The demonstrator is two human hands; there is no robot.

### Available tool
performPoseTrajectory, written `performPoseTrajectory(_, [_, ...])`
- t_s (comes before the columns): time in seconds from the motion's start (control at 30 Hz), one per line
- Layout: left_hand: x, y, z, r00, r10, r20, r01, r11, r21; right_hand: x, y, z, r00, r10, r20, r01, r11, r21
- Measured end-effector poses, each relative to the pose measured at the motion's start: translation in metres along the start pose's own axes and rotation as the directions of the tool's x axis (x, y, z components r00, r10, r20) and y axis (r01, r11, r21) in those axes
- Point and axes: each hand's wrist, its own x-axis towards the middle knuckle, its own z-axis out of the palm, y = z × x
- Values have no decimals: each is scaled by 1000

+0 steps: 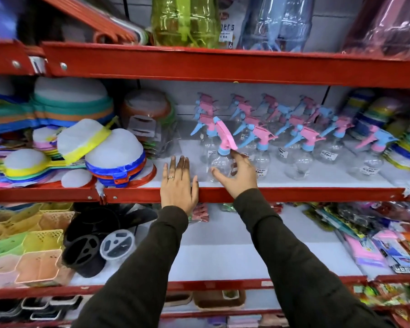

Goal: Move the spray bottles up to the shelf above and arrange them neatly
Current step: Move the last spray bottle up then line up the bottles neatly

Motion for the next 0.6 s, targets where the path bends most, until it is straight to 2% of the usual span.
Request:
performPoseTrajectory(0.33, [1,0,4,1000,0,-15,0,1000,-11,10,7,15,993,71,94,-73,997,21])
performPoseTrajectory(0.6, [1,1,5,1000,-10,-12,9,1000,-13,8,6,20,996,83,22,-81,994,-72])
